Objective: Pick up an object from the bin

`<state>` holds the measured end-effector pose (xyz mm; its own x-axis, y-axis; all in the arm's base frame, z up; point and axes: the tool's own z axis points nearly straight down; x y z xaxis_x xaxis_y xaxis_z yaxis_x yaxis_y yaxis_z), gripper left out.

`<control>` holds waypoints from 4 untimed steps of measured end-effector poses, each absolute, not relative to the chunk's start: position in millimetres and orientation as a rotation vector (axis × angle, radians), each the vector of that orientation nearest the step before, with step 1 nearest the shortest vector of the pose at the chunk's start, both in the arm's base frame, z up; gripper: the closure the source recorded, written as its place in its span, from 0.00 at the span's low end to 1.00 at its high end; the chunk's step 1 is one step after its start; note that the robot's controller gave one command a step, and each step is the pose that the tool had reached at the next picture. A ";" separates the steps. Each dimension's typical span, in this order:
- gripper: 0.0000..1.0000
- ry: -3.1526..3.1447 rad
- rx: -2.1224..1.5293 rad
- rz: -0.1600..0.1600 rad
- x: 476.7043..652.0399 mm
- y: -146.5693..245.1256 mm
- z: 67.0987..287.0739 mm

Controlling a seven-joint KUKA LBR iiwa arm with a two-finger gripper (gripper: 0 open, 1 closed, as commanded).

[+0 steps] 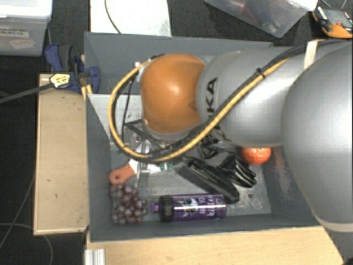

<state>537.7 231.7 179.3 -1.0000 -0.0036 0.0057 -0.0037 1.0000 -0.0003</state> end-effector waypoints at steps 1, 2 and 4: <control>0.00 -3.144 -0.005 -0.002 539.8 230.2 184.1; 0.00 -3.142 0.223 -0.008 480.5 249.7 72.5; 0.00 -3.133 0.296 -0.018 496.4 245.2 73.9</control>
Offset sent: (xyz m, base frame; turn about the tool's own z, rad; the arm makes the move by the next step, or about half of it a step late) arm -0.0601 0.0170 -0.1093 -0.1409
